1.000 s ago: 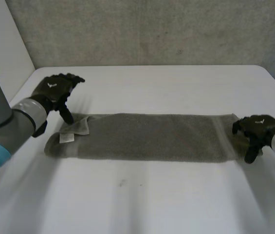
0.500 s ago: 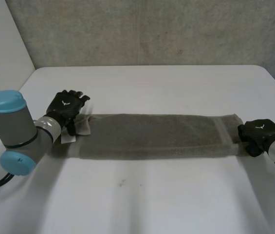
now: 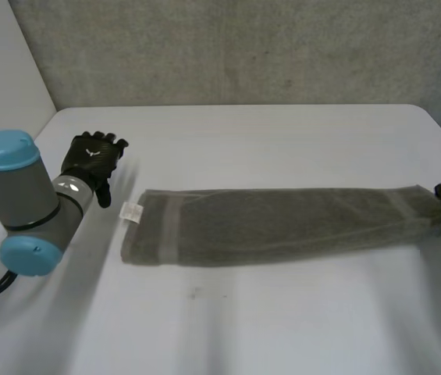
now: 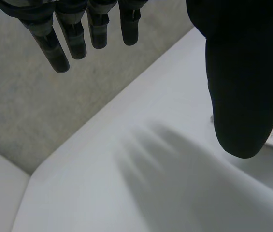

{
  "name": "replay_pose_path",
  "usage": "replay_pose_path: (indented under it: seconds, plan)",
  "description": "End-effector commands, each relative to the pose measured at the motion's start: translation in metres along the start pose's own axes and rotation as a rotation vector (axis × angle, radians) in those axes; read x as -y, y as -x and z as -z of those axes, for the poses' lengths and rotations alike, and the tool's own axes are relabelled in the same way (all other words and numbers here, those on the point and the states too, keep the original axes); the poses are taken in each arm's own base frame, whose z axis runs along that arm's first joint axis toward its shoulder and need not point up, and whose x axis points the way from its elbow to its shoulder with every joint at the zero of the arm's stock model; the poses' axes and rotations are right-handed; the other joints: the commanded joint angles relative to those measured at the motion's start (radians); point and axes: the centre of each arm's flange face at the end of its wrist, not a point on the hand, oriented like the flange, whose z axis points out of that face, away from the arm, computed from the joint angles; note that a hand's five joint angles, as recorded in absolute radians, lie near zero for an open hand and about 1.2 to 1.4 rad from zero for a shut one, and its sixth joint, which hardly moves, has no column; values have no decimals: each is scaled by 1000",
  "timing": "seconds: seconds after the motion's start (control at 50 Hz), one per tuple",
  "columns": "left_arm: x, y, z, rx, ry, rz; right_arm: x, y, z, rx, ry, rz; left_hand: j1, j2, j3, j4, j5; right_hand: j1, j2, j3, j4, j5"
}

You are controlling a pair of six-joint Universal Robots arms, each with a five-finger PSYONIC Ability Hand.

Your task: Fold the towel.

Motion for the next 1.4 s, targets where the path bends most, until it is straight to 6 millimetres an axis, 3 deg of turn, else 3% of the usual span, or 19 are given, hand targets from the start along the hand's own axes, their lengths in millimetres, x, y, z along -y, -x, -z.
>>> replay_pose_path:
  seconds: [0.02,0.08,0.12,0.18,0.22,0.24,0.28,0.34,0.38,0.44,0.58,0.6,0.62,0.66,0.72,0.86,0.98,1.14,1.4]
  plan:
    - [26,1,30,-30,-61,-3,32,-28,2,-116,-75,32,9,10,11,11,-24,458,227,219,208,252]
    - [33,4,37,-26,-76,-4,58,-26,10,-114,-158,31,9,10,11,11,-24,458,227,219,208,252]
    - [36,6,42,-24,-78,-4,105,13,33,-30,-318,64,7,8,8,8,-27,458,227,219,208,252]
    - [37,6,44,-24,-80,-3,126,38,49,27,-397,80,7,8,8,8,-27,458,227,219,208,252]
    - [38,5,45,-25,-82,-2,154,87,76,157,-530,121,7,8,8,8,-27,458,227,219,208,252]
    - [38,5,45,-25,-82,-2,155,87,76,158,-531,121,7,8,8,8,-27,458,227,219,208,252]
    - [38,5,46,-25,-78,0,169,144,97,312,-669,164,7,8,8,8,-27,458,227,219,208,252]
    - [37,5,46,-26,-76,0,174,172,109,387,-739,185,7,8,8,8,-27,458,227,219,208,252]
    - [34,4,47,-30,-67,2,178,219,127,490,-853,211,7,8,8,8,-27,458,227,219,208,252]
    - [32,2,48,-34,-59,3,174,259,140,576,-926,229,7,8,8,8,-27,458,227,219,208,252]
    - [29,-2,51,-47,-49,18,147,308,144,698,-901,270,7,8,8,8,-27,458,227,219,208,252]
    - [30,-5,52,-55,-51,25,141,312,144,714,-880,276,7,8,8,8,-27,78,-153,-161,-172,-127]
    - [30,-5,52,-55,-51,25,141,312,144,714,-879,276,7,8,8,8,-27,75,-157,-164,-176,-131]
    - [31,-12,54,-74,-56,50,142,305,145,704,-847,271,7,8,8,8,-27,-764,-995,-1003,-1014,-969]
    - [34,-15,55,-83,-64,65,147,296,148,690,-836,253,7,8,8,8,-27,-764,-995,-1003,-1014,-969]
    - [56,-36,57,-139,-140,137,161,212,128,596,-640,-67,7,8,8,8,-27,-764,-995,-1003,-1014,-969]
    - [67,-72,64,-238,-170,187,129,181,109,602,-403,-269,7,8,8,8,-27,-764,-995,-1003,-1014,-969]
    - [57,-120,68,-358,-136,228,78,165,89,559,-205,-265,12,13,14,14,-21,-764,-995,-1003,-1014,-969]
    - [51,-159,69,-464,-132,244,64,171,87,537,-221,-197,36,37,37,38,2,-689,-920,-928,-939,-895]
